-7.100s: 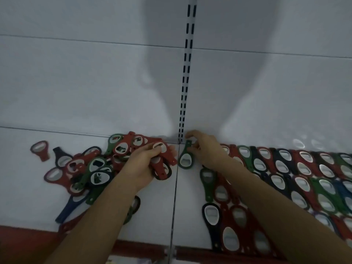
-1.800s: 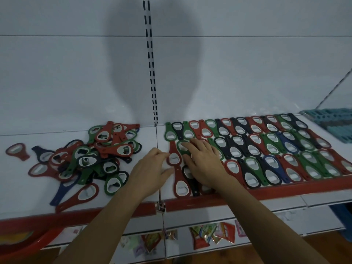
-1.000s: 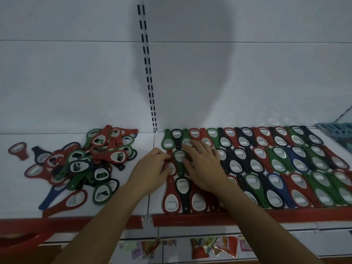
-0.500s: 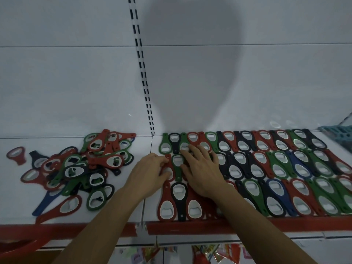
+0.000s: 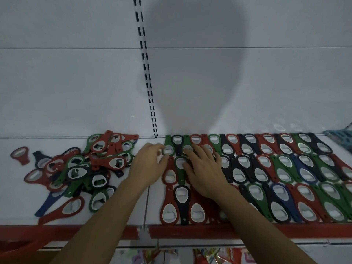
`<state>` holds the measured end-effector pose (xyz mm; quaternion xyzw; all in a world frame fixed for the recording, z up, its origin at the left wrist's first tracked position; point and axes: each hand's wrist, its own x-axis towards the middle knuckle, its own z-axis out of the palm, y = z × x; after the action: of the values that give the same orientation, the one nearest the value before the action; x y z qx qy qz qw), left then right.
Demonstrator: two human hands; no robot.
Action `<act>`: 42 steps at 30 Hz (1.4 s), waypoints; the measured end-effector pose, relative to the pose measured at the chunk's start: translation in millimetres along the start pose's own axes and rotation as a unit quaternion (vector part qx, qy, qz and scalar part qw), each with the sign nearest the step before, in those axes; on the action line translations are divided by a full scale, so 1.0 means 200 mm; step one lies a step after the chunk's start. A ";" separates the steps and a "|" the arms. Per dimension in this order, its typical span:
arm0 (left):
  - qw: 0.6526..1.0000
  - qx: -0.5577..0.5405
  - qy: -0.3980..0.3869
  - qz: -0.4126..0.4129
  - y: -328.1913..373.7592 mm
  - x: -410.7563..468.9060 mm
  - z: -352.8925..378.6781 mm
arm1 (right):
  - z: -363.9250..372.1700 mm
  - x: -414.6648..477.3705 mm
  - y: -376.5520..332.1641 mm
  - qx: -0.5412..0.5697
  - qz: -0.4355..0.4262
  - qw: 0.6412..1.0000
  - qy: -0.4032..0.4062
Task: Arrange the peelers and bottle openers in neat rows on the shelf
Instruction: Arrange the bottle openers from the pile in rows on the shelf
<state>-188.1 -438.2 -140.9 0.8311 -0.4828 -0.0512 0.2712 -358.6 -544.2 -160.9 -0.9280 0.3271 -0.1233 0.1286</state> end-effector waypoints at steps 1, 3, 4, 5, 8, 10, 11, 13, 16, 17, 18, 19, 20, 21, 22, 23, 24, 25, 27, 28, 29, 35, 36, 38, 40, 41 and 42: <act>1.000 0.011 -0.010 -0.011 0.01 0.04 0.01 | 0.00 0.02 0.00 -0.002 0.002 1.000 0.004; 0.998 0.041 -0.042 -0.033 0.03 0.09 0.02 | 0.00 0.05 0.00 -0.003 0.007 1.000 -0.001; 0.997 0.047 -0.046 -0.038 0.03 0.11 0.03 | 0.01 0.06 0.00 -0.002 0.009 1.000 -0.005; 0.997 0.050 -0.045 -0.041 0.04 0.12 0.05 | 0.01 0.07 0.00 -0.004 0.010 1.000 -0.008; 0.997 0.055 -0.032 -0.047 0.06 0.15 0.08 | 0.04 0.08 0.02 -0.014 0.016 1.000 -0.012; 0.997 0.055 -0.022 -0.054 0.07 0.15 0.09 | 0.05 0.08 0.02 -0.016 0.017 1.000 -0.009; 0.997 0.052 -0.020 -0.058 0.06 0.15 0.09 | 0.05 0.08 0.02 -0.018 0.016 1.000 -0.008; 0.997 0.046 -0.018 -0.060 0.06 0.16 0.09 | 0.06 0.08 0.02 -0.019 0.017 1.000 -0.006; 0.997 0.043 -0.015 -0.058 0.06 0.15 0.09 | 0.06 0.08 0.03 -0.021 0.021 1.000 -0.007; 0.997 0.043 -0.014 -0.057 0.05 0.15 0.10 | 0.06 0.08 0.03 -0.023 0.022 0.999 -0.007; 0.997 0.043 -0.011 -0.056 0.05 0.15 0.10 | 0.06 0.08 0.03 -0.024 0.022 0.999 -0.009; 0.998 0.044 -0.010 -0.054 0.05 0.15 0.10 | 0.07 0.08 0.03 -0.026 0.023 0.999 -0.009; 0.998 0.044 -0.009 -0.052 0.05 0.15 0.10 | 0.07 0.07 0.03 -0.026 0.023 0.999 -0.009; 0.998 0.043 -0.010 -0.050 0.05 0.15 0.10 | 0.07 0.07 0.03 -0.027 0.024 0.999 -0.007; 0.998 0.041 -0.011 -0.047 0.05 0.16 0.10 | 0.07 0.07 0.03 -0.027 0.025 0.999 -0.005; 0.998 0.039 -0.014 -0.045 0.05 0.16 0.10 | 0.06 0.07 0.03 -0.028 0.025 0.999 -0.002; 0.998 0.037 -0.018 -0.043 0.05 0.16 0.10 | 0.06 0.07 0.03 -0.028 0.024 0.999 -0.001; 0.998 0.035 -0.025 -0.042 0.04 0.17 0.09 | 0.06 0.07 0.03 -0.028 0.023 0.999 0.001; 0.998 0.025 -0.037 -0.039 0.04 0.16 0.06 | 0.05 0.07 0.02 -0.024 0.020 1.000 0.003; 0.999 0.019 -0.037 -0.035 0.04 0.16 0.04 | 0.04 0.07 0.02 -0.019 0.020 1.000 0.004; 0.999 0.014 -0.035 -0.029 0.04 0.14 0.02 | 0.04 0.07 0.01 -0.014 0.019 1.000 0.007; 0.984 0.058 -0.160 0.052 0.01 -0.13 -0.15 | -0.02 0.03 -0.06 0.003 -0.019 0.999 0.028; 0.977 0.067 -0.196 0.056 -0.01 -0.18 -0.18 | -0.02 0.03 -0.08 0.002 -0.022 0.999 0.025; 0.968 0.086 -0.231 0.052 -0.04 -0.23 -0.23 | -0.03 0.01 -0.10 0.005 -0.020 1.000 0.023; 0.983 0.006 -0.177 0.051 -0.04 -0.24 -0.24 | -0.06 0.00 -0.12 0.042 -0.018 0.998 0.045; 0.989 -0.093 -0.104 0.042 -0.03 -0.24 -0.23 | -0.08 0.00 -0.14 0.092 -0.023 0.993 0.063; 0.970 -0.242 -0.026 -0.002 -0.01 -0.23 -0.23 | -0.11 -0.01 -0.16 0.170 -0.028 0.983 0.069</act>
<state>-194.3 -380.6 -111.9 0.7400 -0.4611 -0.1890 0.4518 -348.4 -522.5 -131.1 -0.8907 0.2831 -0.2444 0.2585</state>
